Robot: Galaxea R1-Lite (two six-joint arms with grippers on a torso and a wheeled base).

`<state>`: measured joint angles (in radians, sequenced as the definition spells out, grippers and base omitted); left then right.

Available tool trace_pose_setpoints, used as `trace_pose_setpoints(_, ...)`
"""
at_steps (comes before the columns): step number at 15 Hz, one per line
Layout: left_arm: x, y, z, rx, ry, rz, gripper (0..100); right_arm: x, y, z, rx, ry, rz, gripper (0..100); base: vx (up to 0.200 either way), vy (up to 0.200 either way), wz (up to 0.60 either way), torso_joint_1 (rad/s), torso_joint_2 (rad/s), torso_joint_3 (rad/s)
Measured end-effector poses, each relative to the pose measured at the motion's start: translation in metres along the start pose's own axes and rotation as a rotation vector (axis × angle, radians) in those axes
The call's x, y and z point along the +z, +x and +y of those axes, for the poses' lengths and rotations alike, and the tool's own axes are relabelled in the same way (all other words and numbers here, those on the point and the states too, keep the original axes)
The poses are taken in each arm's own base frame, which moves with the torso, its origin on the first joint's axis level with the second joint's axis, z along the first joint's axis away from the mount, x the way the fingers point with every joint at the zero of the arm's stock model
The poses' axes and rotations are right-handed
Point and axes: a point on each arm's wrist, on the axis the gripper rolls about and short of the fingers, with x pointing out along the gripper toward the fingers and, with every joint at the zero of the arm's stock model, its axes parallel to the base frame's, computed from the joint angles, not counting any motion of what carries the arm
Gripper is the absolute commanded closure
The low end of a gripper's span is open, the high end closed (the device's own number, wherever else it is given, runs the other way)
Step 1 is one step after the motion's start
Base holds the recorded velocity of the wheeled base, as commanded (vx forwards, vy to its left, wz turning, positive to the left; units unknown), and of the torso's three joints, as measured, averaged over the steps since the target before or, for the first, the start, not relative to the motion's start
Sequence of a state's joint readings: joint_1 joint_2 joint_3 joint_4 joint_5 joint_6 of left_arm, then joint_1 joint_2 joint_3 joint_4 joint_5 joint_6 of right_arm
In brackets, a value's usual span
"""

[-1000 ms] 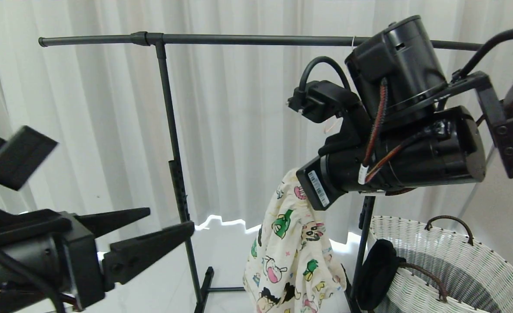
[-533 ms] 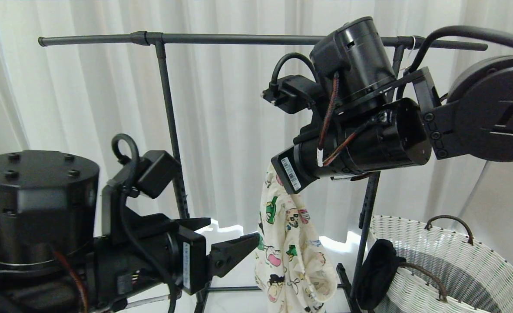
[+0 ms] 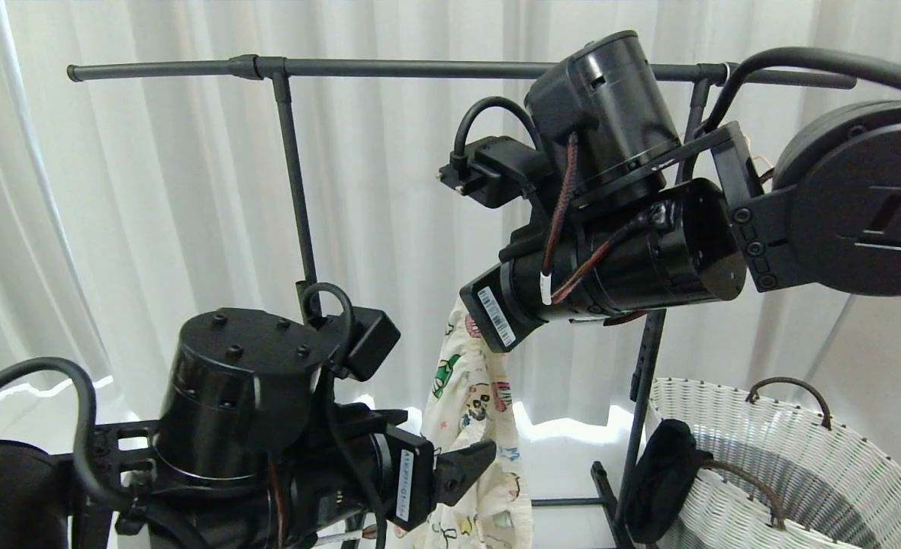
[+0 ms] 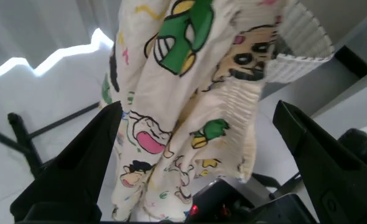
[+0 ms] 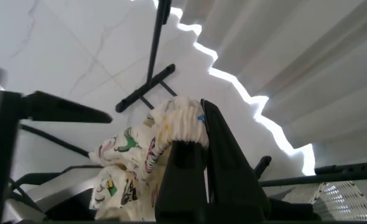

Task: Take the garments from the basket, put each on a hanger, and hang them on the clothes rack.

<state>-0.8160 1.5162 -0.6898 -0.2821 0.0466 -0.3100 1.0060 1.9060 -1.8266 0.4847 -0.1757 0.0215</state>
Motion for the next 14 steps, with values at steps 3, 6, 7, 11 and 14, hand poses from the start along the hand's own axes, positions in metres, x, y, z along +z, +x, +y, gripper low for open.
trace_pose_setpoints(3,-0.004,0.018,0.002,0.049,-0.103,0.005,0,0.002,-0.010,0.012,0.008,-0.017,-0.021,100,0.000,0.000,0.00,0.000,0.00,0.000)
trace_pose_setpoints(6,-0.019,0.031,0.005,0.116,-0.110,0.056,0,0.003,-0.018,0.014,0.003,-0.022,-0.028,100,0.000,0.000,0.00,0.000,0.00,0.000)
trace_pose_setpoints(7,-0.026,0.034,0.008,0.162,-0.105,0.070,0,0.003,-0.020,0.010,-0.009,-0.019,-0.020,100,0.000,0.000,0.00,0.000,0.00,0.000)
trace_pose_setpoints(11,-0.047,0.031,0.011,0.195,-0.083,0.134,0,0.004,-0.025,-0.008,-0.054,0.007,-0.024,100,0.000,0.000,0.00,0.000,0.00,0.000)
trace_pose_setpoints(14,-0.060,0.024,0.014,0.202,-0.073,0.166,0,0.005,-0.029,-0.015,-0.069,0.015,-0.027,100,0.000,0.000,0.00,0.000,0.00,0.000)
